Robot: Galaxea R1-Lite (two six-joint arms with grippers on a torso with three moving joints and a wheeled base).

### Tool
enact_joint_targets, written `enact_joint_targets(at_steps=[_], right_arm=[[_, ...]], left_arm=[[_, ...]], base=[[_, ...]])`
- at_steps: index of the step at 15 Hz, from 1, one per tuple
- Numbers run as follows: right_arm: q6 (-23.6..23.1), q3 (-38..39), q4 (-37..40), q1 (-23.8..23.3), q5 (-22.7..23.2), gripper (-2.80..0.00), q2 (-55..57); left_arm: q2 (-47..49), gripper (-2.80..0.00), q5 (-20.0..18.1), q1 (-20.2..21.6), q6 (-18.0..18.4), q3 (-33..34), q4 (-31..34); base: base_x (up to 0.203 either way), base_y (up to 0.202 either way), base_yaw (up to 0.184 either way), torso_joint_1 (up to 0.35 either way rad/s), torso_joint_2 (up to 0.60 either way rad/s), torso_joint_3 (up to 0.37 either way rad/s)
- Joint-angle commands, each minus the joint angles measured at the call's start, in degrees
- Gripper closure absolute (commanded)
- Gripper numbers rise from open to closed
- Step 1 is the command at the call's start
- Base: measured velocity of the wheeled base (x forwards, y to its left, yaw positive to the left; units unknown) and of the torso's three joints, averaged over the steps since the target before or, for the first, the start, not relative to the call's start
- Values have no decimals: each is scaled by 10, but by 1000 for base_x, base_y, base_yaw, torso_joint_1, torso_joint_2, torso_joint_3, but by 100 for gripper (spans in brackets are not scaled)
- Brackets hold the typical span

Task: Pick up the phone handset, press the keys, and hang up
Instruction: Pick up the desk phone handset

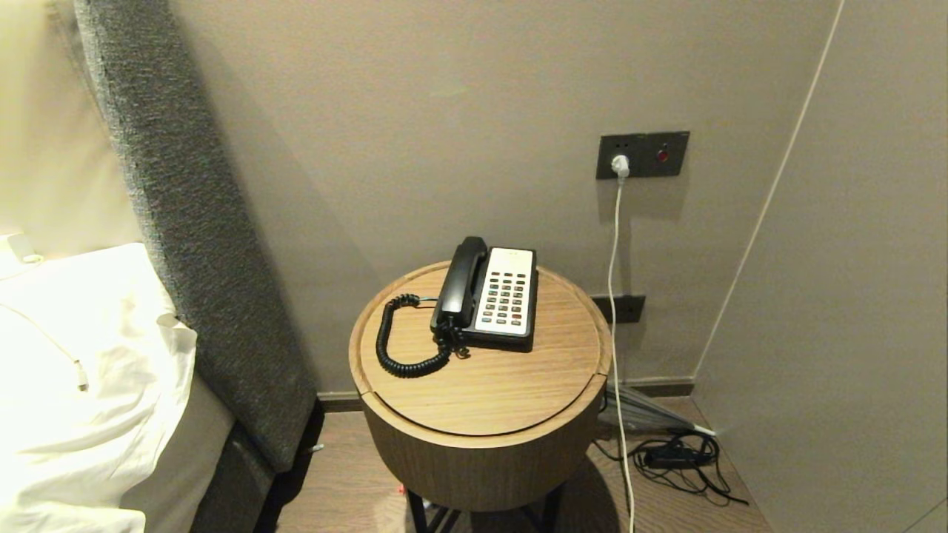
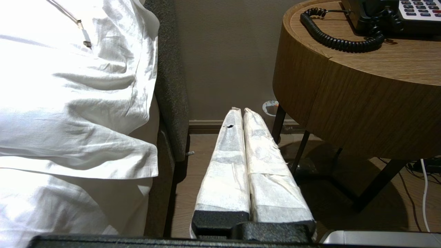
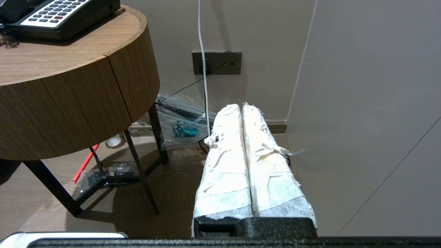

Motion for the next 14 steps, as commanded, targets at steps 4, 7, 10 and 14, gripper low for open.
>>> enact_joint_targets(at_steps=[4, 7, 10, 14], right_arm=[[2, 0, 0, 0, -1, 0, 1], [2, 0, 0, 0, -1, 0, 1], [2, 0, 0, 0, -1, 0, 1], [2, 0, 0, 0, -1, 0, 1]], left_arm=[[1, 0, 0, 0, 0, 0, 0], [1, 0, 0, 0, 0, 0, 0], [1, 0, 0, 0, 1, 0, 0], [1, 0, 1, 0, 0, 0, 0]], base=[[0, 0, 0, 0, 0, 0], [0, 0, 0, 0, 0, 0], [0, 0, 0, 0, 0, 0], [0, 0, 0, 0, 0, 0]])
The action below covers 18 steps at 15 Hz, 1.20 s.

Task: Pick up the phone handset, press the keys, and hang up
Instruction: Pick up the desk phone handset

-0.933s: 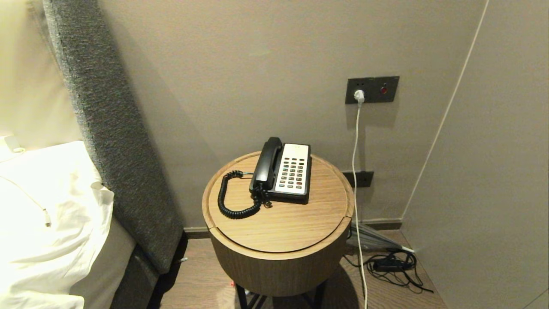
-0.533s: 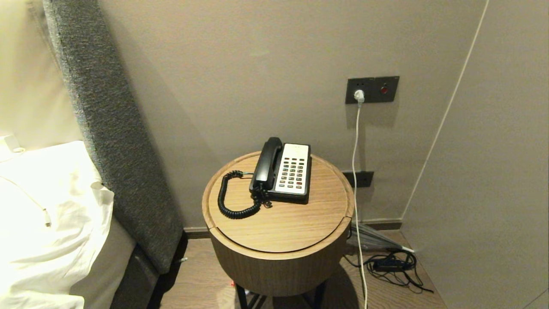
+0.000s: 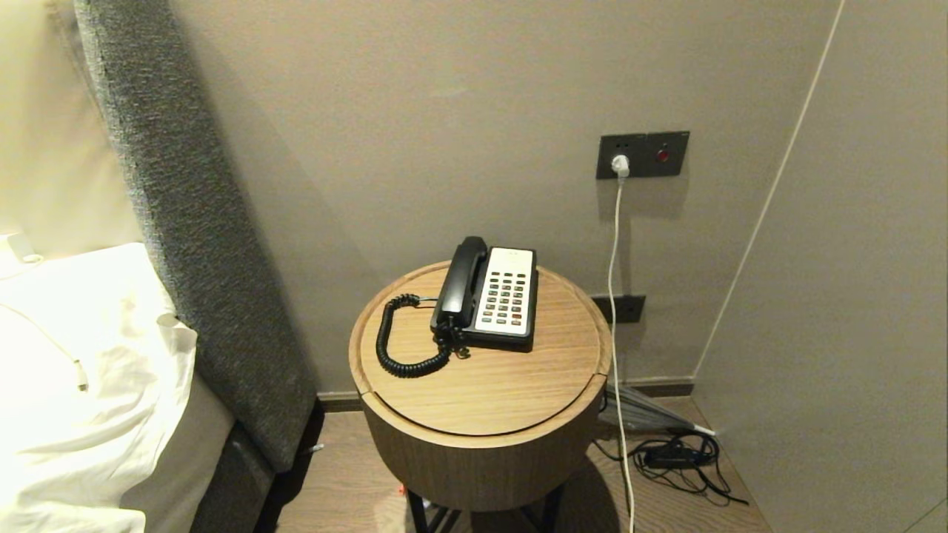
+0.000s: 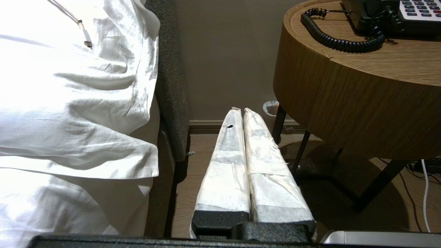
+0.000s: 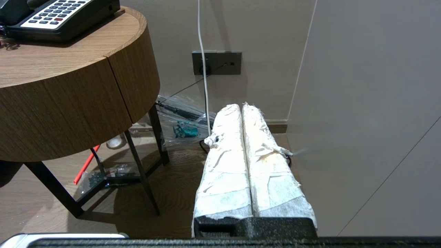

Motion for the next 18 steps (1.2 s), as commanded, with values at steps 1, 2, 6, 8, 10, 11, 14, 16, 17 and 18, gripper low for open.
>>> enact_joint_targets(at_steps=[1, 2, 6, 8, 10, 11, 14, 16, 17, 18], right_arm=[[0, 0, 0, 0, 0, 0, 1], [0, 0, 0, 0, 0, 0, 1], [0, 0, 0, 0, 0, 0, 0], [0, 0, 0, 0, 0, 0, 0], [0, 0, 0, 0, 0, 0, 0], [0, 0, 0, 0, 0, 0, 0], [0, 0, 0, 0, 0, 0, 1], [0, 0, 0, 0, 0, 0, 0], [0, 0, 0, 0, 0, 0, 0], [0, 0, 0, -1, 0, 0, 0]], left_arm=[[1, 0, 0, 0, -3, 0, 0], [1, 0, 0, 0, -4, -1, 1], [1, 0, 0, 0, -14, -1, 1], [1, 0, 0, 0, -17, -1, 1], [1, 0, 1, 0, -17, -1, 1], [1, 0, 0, 0, -16, -1, 1], [1, 0, 1, 0, -16, -1, 1], [1, 0, 1, 0, -16, -1, 1], [1, 0, 1, 0, -16, -1, 1], [1, 0, 1, 0, -16, -1, 1]], base=[[0, 0, 0, 2, 4, -27], [0, 0, 0, -1, 4, -95], [0, 0, 0, 2, 1, -180], [0, 0, 0, 0, 5, -205], [0, 0, 0, 4, 7, -197], [0, 0, 0, 6, 2, -203], [0, 0, 0, 1, 2, -197], [0, 0, 0, 1, 2, -198], [0, 0, 0, 2, 2, -199], [0, 0, 0, 2, 5, -195]])
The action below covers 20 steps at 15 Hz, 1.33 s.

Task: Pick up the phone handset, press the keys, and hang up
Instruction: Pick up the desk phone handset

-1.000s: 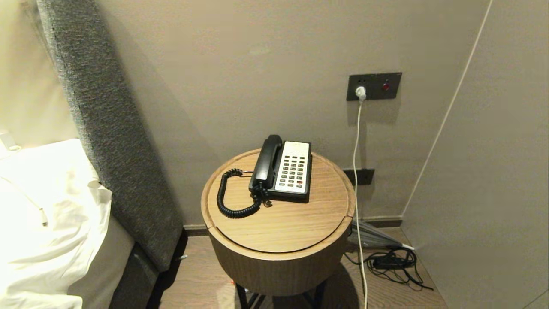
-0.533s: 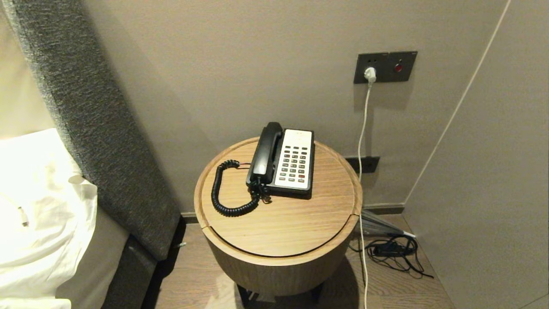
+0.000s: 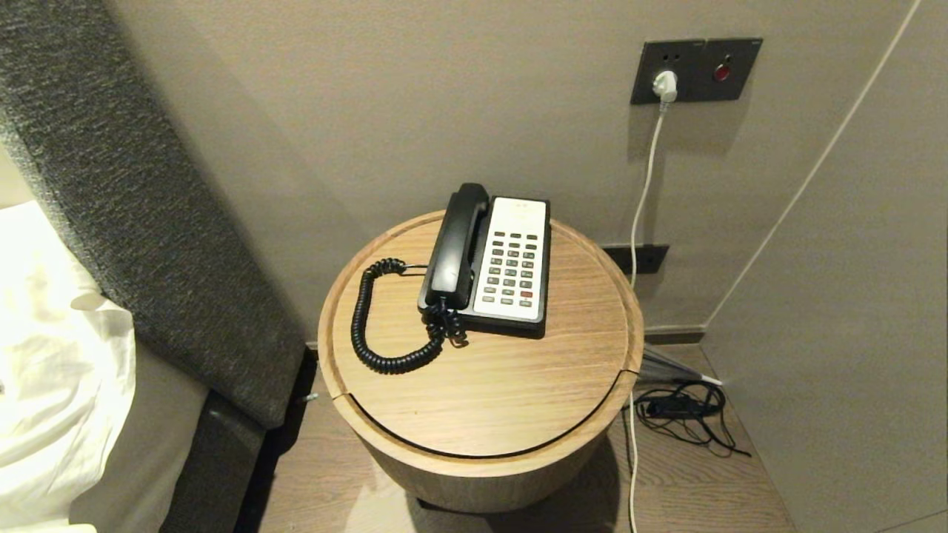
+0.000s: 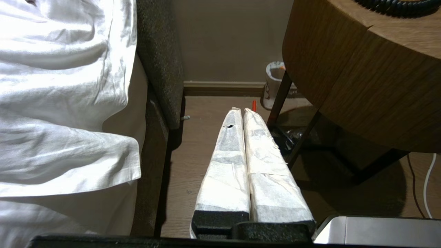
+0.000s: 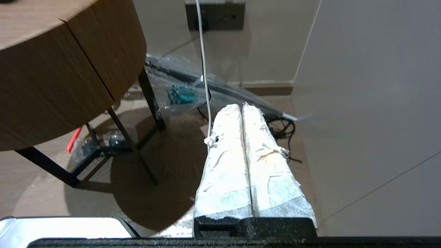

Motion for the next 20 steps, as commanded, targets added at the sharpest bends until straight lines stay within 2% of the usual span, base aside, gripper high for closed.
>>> enact_joint_targets(at_steps=[1, 11, 19, 20], right_arm=[[0, 0, 0, -1, 0, 0, 0], [0, 0, 0, 0, 0, 0, 0], [0, 0, 0, 0, 0, 0, 0], [0, 0, 0, 0, 0, 0, 0]], left_arm=[[1, 0, 1, 0, 0, 0, 0], [1, 0, 0, 0, 3, 1, -1], [1, 0, 1, 0, 2, 1, -1], [1, 0, 1, 0, 11, 0, -1]], base=[[0, 0, 0, 4, 4, -203], [0, 0, 0, 2, 4, -197], [0, 0, 0, 0, 1, -27], [0, 0, 0, 0, 0, 0]])
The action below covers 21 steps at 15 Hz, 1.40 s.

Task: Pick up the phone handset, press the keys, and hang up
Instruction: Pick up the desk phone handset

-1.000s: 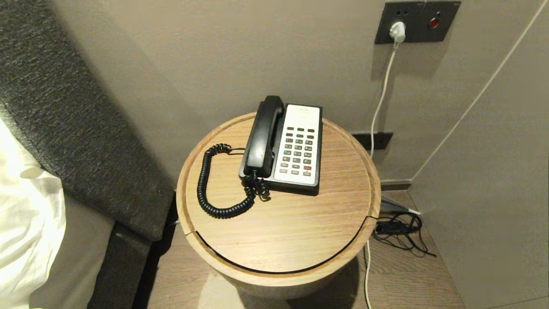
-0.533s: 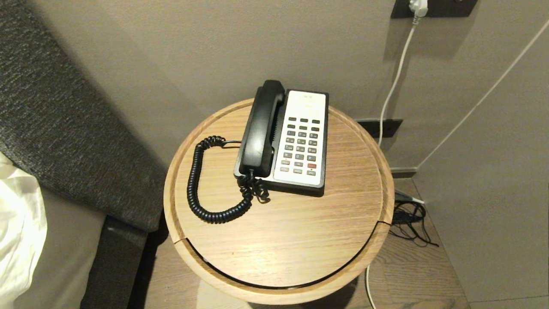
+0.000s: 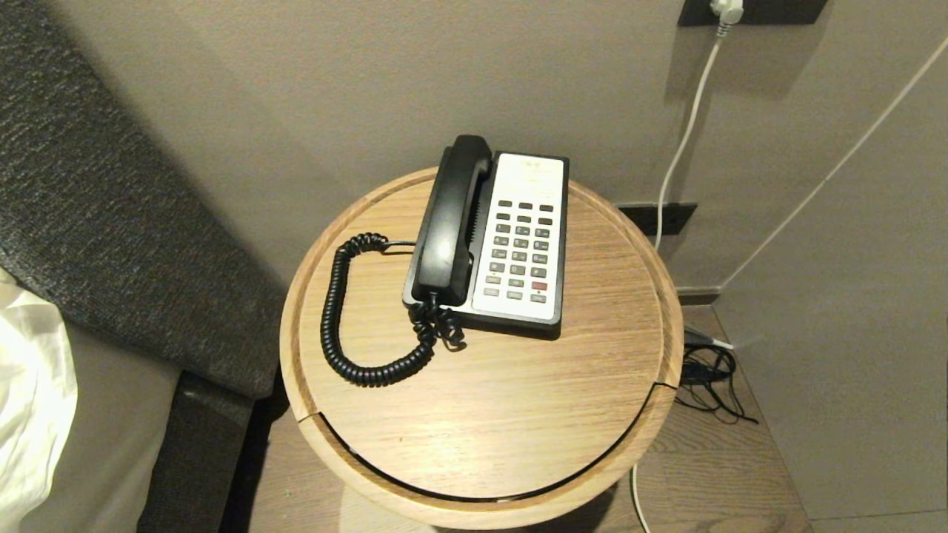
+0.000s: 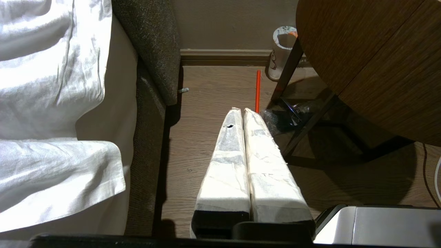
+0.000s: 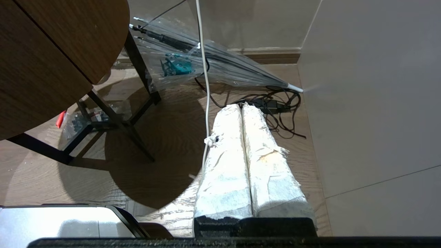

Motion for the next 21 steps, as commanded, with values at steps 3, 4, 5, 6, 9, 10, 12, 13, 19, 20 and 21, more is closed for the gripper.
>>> enact_joint_targets(at_steps=[3, 4, 5, 6, 9, 10, 12, 13, 19, 20, 21], right_arm=[[0, 0, 0, 0, 0, 0, 0], [0, 0, 0, 0, 0, 0, 0], [0, 0, 0, 0, 0, 0, 0], [0, 0, 0, 0, 0, 0, 0], [0, 0, 0, 0, 0, 0, 0], [0, 0, 0, 0, 0, 0, 0], [0, 0, 0, 0, 0, 0, 0], [0, 0, 0, 0, 0, 0, 0], [0, 0, 0, 0, 0, 0, 0], [0, 0, 0, 0, 0, 0, 0], [0, 0, 0, 0, 0, 0, 0]], left_arm=[[8, 0, -24, 0, 28, -73, 26], [22, 0, -33, 0, 34, -123, 58], [48, 0, -40, 0, 39, -191, 101], [91, 0, -48, 0, 43, -272, 153], [274, 0, -106, 0, 47, -491, 257], [348, 0, -130, 0, 51, -567, 283], [476, 0, -170, -3, 56, -693, 336], [541, 0, -194, -7, 59, -758, 368], [802, 0, -184, -167, 17, -1032, 452], [834, 0, -166, -201, -11, -1064, 452], [857, 0, -141, -239, -31, -1079, 447]], base=[[0, 0, 0, 0, 0, 0], [0, 0, 0, 0, 0, 0], [0, 0, 0, 0, 0, 0], [0, 0, 0, 0, 0, 0], [0, 0, 0, 0, 0, 0], [0, 0, 0, 0, 0, 0], [0, 0, 0, 0, 0, 0], [0, 0, 0, 0, 0, 0], [0, 0, 0, 0, 0, 0], [0, 0, 0, 0, 0, 0], [0, 0, 0, 0, 0, 0]])
